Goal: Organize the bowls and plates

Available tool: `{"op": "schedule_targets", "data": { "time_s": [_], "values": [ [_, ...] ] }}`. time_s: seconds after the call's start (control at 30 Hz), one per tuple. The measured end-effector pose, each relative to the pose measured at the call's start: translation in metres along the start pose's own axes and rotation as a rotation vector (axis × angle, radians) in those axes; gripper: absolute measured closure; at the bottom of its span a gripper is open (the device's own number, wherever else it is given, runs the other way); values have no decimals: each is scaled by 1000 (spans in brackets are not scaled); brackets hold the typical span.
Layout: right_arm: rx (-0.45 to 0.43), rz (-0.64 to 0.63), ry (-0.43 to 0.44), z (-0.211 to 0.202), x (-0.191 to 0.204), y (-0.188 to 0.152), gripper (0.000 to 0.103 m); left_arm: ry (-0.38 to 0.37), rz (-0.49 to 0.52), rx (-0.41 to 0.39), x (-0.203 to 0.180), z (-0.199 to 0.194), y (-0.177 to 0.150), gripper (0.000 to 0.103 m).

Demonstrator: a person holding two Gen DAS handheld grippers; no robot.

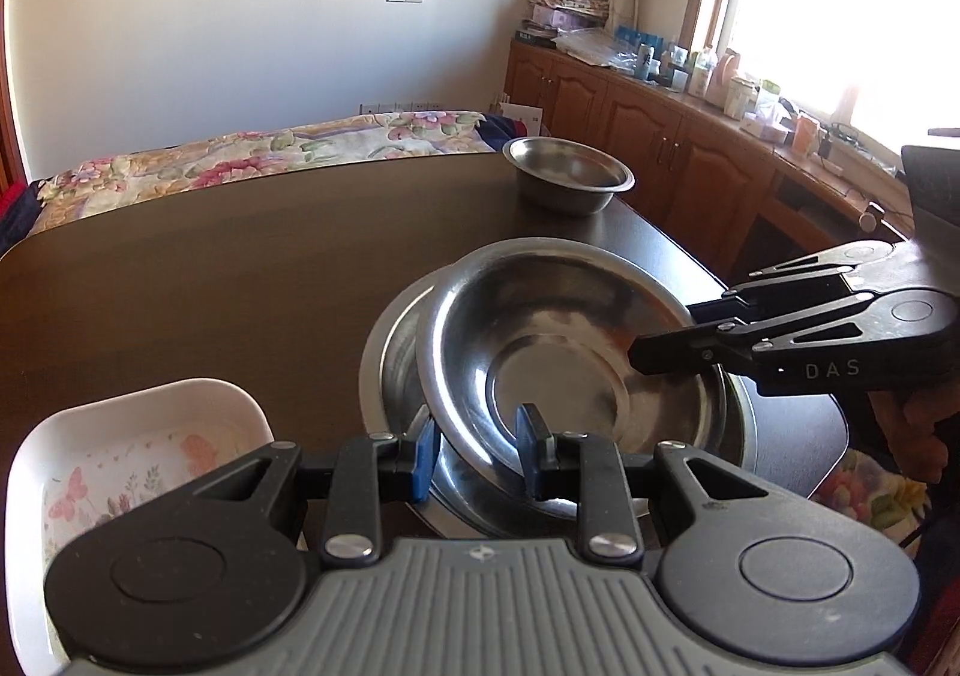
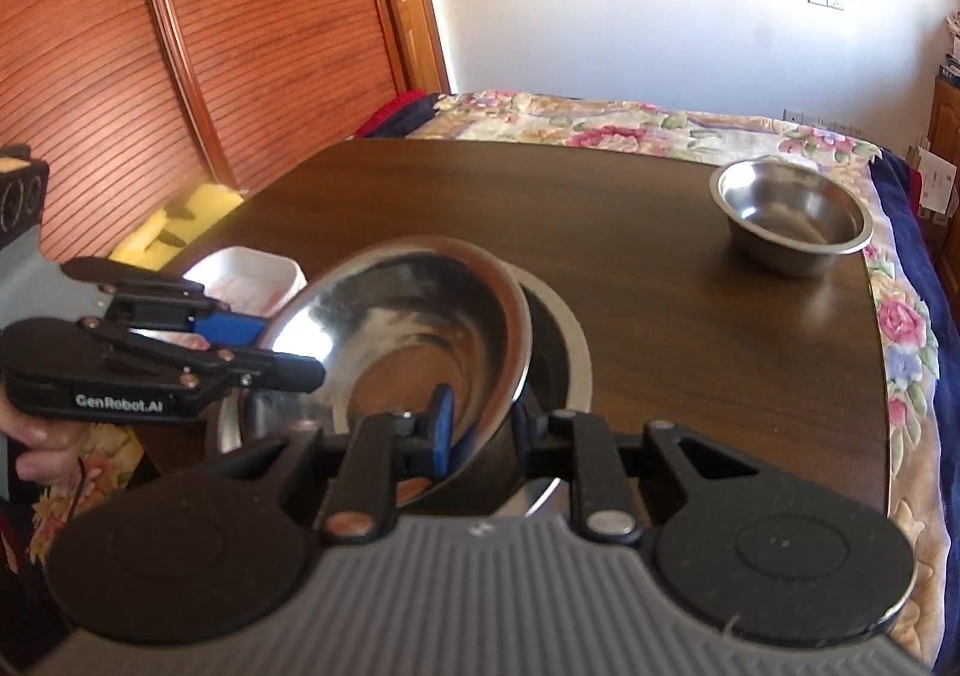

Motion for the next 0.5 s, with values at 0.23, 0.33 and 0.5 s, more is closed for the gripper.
{"op": "schedule_targets", "data": {
  "time_s": [0.23,0.33,0.5],
  "values": [
    [1,-28,-14,2,0,-2,80,8,22,1,-2,3,-1,72],
    [2,-52,-27,3,2,-1,80,2,18,0,-4,3,0,68],
    [5,-136,-65,5,7,-2,73,12,45,2,-10,5,1,59]
  ]
}}
Point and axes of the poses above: each gripper's, at about its wrist camera, not at the fingertips, and z roughly the way its jaws point, x to its left, y to its top, the point moved 4 cm from there along z, roughly the way its jaws point, and after that the axes turned 15 degrees about z, right-handed, at the moved point
